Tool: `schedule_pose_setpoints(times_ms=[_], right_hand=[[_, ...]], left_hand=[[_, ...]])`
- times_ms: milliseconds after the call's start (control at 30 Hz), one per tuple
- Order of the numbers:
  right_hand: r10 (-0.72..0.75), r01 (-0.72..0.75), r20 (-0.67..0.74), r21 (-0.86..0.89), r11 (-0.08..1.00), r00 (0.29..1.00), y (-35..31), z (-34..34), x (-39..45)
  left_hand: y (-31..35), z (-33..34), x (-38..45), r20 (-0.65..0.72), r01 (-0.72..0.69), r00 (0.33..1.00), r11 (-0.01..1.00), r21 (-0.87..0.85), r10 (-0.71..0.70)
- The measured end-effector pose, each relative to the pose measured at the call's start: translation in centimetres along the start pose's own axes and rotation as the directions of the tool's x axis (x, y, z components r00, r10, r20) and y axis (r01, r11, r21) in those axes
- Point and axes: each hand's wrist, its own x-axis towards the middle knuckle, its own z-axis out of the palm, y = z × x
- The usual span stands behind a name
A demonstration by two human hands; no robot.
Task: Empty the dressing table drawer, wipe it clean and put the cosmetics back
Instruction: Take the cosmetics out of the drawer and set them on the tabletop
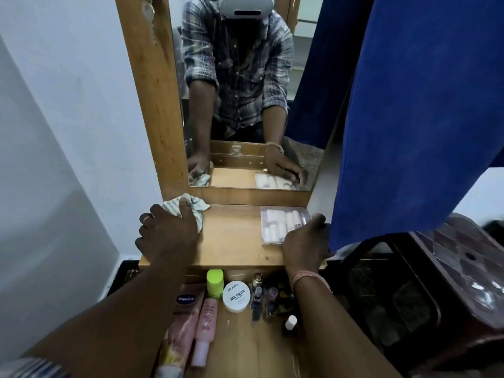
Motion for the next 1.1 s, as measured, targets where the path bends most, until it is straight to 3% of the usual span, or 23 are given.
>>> schedule_pose_setpoints(times_ms=[100, 200, 367, 900, 1100], right_hand=[[-0.061, 0.062, 0.009, -0.107, 0.992, 0.998, -0.4, -1.3, -0.8], [-0.152, 0.15, -0.028, -0.063, 0.987, 0.988, -0.3, -1.7, -1.7], [-0.347, 0.357, 0.088, -0.267, 0.895, 0.934, 1.3, -0.2, -1.8], [-0.396, 0.419, 0.137, -0.267, 0.868, 0.908, 1.2, 1.2, -0.6], [-0.408, 0.415, 0.082, -0.254, 0.874, 0.909, 1.0, 1.2, -0.8]], left_hand=[[-0.3, -0.6, 0.2, 0.037, -0.006, 0.999, 1.0, -0.008, 0.006], [-0.8, -1.4, -0.3, 0.052, -0.058, 0.997, 0.998, -0.016, 0.059], [-1.2, -0.4, -2.0, 0.072, -0.16, 0.986, 0.971, 0.176, 0.149], [-3.3, -0.6, -1.4, 0.031, -0.323, 0.946, 0.925, 0.197, 0.324], [-2.8, -1.2, -0.8, 0.088, -0.285, 0.957, 0.948, 0.141, 0.275]])
